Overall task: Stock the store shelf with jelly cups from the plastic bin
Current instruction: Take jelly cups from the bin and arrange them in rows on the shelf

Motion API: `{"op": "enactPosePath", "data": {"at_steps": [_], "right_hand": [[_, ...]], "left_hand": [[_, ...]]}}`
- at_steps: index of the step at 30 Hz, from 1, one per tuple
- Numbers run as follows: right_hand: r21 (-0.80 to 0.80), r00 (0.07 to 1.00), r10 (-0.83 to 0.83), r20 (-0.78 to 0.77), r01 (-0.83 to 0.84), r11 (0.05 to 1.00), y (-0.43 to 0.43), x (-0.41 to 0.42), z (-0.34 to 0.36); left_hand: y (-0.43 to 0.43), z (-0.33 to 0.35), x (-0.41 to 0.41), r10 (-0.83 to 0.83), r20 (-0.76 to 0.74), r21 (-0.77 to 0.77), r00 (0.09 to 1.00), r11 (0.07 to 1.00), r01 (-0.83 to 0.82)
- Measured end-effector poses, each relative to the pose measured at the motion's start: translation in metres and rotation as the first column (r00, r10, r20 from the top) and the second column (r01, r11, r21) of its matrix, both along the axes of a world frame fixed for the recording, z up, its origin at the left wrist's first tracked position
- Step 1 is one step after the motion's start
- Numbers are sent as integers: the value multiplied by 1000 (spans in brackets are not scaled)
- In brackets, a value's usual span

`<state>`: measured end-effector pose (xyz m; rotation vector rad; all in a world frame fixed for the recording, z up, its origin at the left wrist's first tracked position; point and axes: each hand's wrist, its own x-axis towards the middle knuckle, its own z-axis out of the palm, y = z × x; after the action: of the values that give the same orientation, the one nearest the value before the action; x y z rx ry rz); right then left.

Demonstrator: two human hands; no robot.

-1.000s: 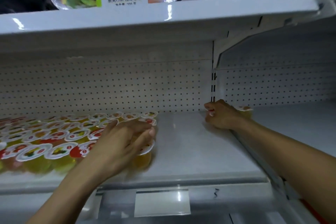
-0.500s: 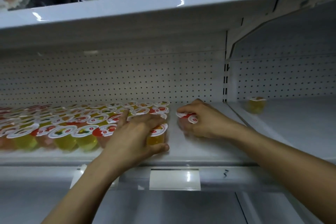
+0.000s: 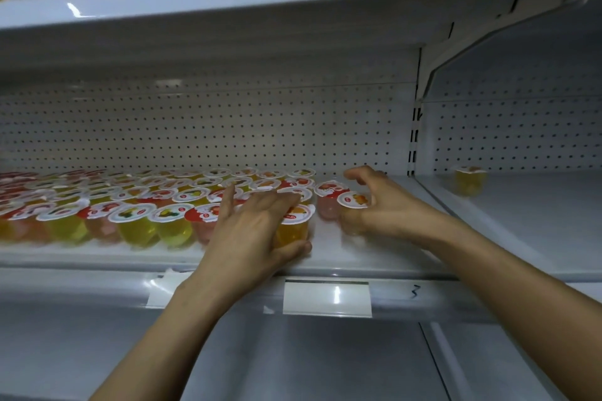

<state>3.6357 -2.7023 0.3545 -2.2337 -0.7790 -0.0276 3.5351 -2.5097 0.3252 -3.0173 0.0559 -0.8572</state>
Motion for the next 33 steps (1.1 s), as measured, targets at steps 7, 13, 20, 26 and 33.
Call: {"op": "enactPosePath", "data": {"at_steps": [7, 13, 20, 26, 33], "right_hand": [[-1, 993, -25, 116, 25, 1000, 11, -19, -17], [14, 992, 32, 118, -34, 999, 13, -20, -16], [162, 995, -77, 57, 67, 985, 22, 2, 0], [90, 988, 81, -135, -70, 994, 34, 7, -3], [85, 988, 106, -115, -97, 992, 33, 10, -5]], "left_hand": [[1, -2, 1, 15, -7, 10, 1000, 1000, -15], [3, -1, 3, 22, -27, 16, 999, 1000, -22], [3, -2, 3, 15, -18, 38, 1000, 999, -14], [2, 1, 2, 2, -25, 48, 1000, 999, -1], [-7, 2, 2, 53, -39, 86, 998, 995, -50]]}}
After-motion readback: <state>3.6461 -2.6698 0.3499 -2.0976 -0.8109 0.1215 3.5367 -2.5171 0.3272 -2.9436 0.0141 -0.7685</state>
